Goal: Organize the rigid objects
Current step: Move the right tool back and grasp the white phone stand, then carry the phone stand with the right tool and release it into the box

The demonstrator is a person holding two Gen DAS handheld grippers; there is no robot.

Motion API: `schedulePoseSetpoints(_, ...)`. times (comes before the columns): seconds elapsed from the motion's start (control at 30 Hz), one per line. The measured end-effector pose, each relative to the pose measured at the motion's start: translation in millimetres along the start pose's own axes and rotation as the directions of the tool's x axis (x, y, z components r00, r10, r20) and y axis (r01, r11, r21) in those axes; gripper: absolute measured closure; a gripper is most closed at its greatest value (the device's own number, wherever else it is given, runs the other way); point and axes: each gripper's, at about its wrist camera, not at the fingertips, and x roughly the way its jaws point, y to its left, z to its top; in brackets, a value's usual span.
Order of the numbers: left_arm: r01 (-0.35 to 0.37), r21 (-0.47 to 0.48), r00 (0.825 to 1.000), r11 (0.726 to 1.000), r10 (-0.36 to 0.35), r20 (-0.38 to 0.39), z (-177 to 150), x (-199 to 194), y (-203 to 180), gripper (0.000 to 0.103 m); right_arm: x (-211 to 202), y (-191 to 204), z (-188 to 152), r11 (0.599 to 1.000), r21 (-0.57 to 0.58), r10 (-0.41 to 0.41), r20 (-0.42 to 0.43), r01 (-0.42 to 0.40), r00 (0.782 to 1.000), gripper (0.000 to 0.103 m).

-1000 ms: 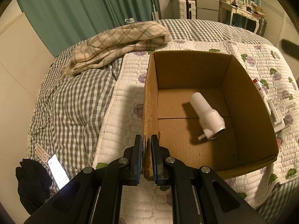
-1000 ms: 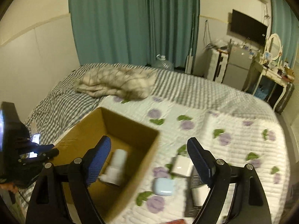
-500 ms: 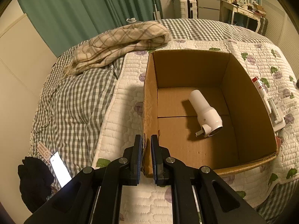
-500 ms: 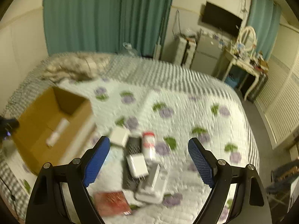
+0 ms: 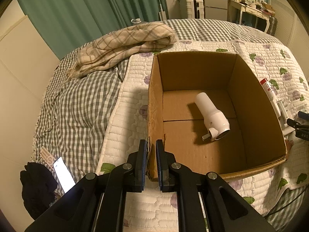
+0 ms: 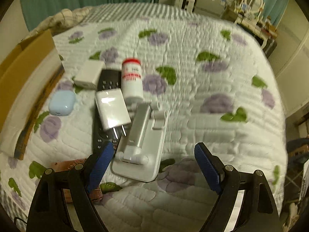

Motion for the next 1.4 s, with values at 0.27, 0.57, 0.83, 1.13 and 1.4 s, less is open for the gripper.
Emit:
schedulePoseSetpoints(0.27, -0.001, 0.005, 1.0, 1.0, 0.001, 0.0, 1, 0, 0, 0.093, 24, -2, 10, 0.999, -0.012, 0.052, -0.063, -0.053, 0.997, 0.039)
schedulePoseSetpoints(0.57, 0.0, 0.001, 1.0, 1.0, 0.0, 0.0, 2, 0, 0, 0.093, 33, 0, 18, 0.996, -0.022, 0.084, -0.08, -0.086, 0.993, 0.052)
schedulePoseSetpoints(0.83, -0.002, 0.002, 1.0, 1.0, 0.002, 0.0, 2, 0, 0, 0.093, 5, -1, 17, 0.998, -0.043, 0.042, 0.004, -0.042, 0.999, 0.057)
schedulePoseSetpoints(1.13, -0.001, 0.0, 1.0, 1.0, 0.001, -0.001, 2, 0, 0, 0.093, -33, -1, 16, 0.996, -0.084, -0.031, 0.095, 0.039, 0.995, 0.059)
schedulePoseSetpoints(1.4, 0.0, -0.002, 1.0, 1.0, 0.0, -0.001, 2, 0, -1, 0.093, -111, 27, 39, 0.989, -0.147, 0.018, 0.282, 0.025, 0.959, 0.06)
